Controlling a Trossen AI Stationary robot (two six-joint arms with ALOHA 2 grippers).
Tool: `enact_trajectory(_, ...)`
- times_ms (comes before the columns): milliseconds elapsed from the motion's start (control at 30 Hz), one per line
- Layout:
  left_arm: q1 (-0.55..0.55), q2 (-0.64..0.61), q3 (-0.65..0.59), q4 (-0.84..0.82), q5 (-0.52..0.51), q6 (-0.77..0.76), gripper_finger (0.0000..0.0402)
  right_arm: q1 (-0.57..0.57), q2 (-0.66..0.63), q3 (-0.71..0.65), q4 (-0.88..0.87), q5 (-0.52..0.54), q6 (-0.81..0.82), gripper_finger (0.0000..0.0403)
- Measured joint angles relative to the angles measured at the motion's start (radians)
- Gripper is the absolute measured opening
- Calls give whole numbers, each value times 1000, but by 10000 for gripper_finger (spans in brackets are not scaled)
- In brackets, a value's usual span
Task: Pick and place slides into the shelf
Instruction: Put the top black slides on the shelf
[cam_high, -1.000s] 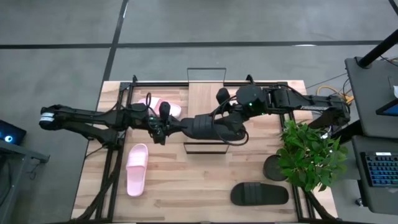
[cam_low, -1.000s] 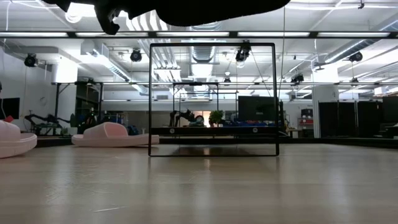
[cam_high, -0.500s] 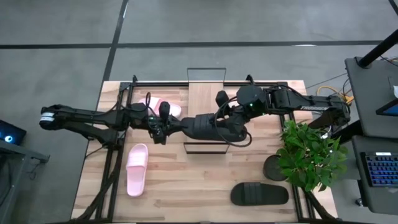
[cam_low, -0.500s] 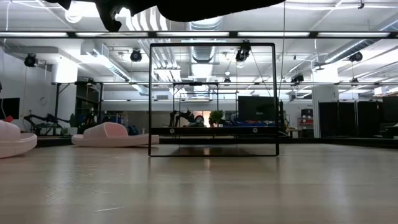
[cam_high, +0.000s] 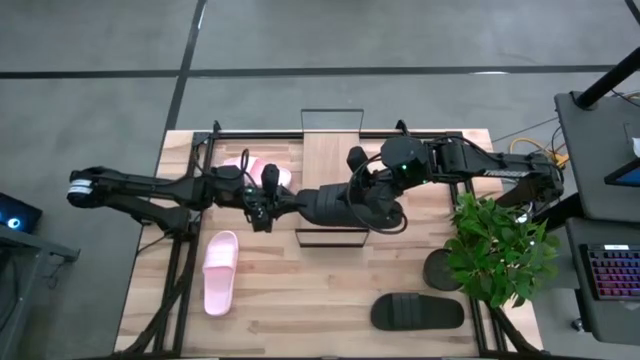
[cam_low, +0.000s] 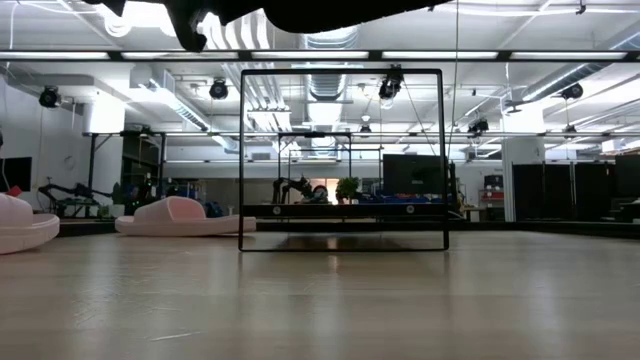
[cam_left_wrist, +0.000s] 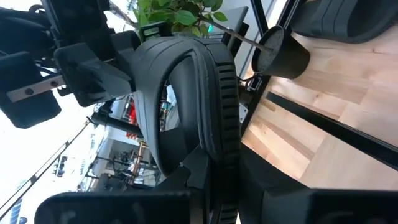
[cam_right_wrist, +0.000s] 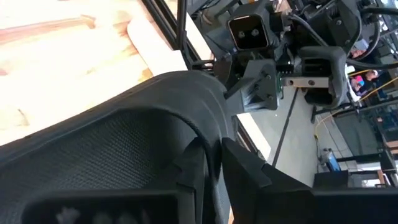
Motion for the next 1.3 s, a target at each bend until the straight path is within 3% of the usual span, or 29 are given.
enact_trajectory(467, 0, 31, 42, 9, 0, -6, 22, 0, 0, -1, -5, 6, 6, 88)
enact_trajectory(667, 0, 32, 41, 10, 0, -32, 25, 0, 1, -1, -6, 21, -43, 23)
enact_trajectory(967, 1, 13, 42, 22, -32, -254, 103, -9, 0, -18, 33, 59, -96, 11)
enact_trajectory(1100, 1, -39, 41, -37, -89, -402, 120, -33, 1, -28, 68, 66, -119, 10)
enact_trajectory(1300, 1, -173, 34, -186, -75, -723, 129, -64, 3, -67, 96, 81, -181, 10)
